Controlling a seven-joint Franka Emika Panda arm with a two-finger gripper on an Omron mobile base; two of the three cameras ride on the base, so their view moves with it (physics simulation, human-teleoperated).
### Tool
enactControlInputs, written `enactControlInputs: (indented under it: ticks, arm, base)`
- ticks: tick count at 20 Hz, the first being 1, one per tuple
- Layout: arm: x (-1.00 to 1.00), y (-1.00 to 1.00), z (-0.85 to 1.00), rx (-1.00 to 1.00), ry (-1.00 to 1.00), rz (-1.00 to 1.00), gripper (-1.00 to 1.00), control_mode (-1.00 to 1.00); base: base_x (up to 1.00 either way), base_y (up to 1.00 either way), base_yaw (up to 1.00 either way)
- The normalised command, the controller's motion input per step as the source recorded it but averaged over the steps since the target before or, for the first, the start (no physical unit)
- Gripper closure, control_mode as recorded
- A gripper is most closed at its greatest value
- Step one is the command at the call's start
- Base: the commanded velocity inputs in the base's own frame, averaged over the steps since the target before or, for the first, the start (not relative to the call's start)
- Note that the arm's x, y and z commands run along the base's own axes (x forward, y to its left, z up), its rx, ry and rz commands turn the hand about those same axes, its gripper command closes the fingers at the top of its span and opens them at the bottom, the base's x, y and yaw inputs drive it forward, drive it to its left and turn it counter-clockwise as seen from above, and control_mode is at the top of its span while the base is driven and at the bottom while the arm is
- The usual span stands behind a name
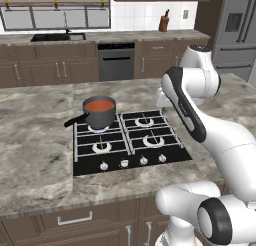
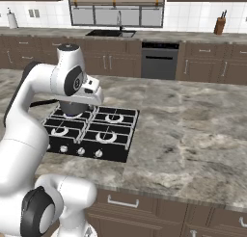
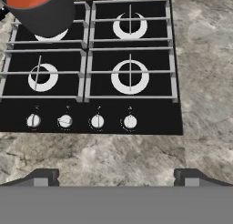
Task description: Wait until the marinara sauce is simmered to a deep red color and then turn off the stove.
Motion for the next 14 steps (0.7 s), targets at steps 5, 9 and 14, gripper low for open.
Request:
enactControlInputs:
  ticks: [5,9,14]
  arm:
    - [0.0,0.0,0.0,0.0,0.0,0.0,-1.0,-1.0]
    - [0.0,0.0,0.0,0.0,0.0,0.0,-1.0,-1.0]
    - [0.0,0.0,0.0,0.0,0.0,0.0,-1.0,-1.0]
  base:
    - [0.0,0.0,0.0]
    - [0.0,0.0,0.0]
    - [0.0,0.0,0.0]
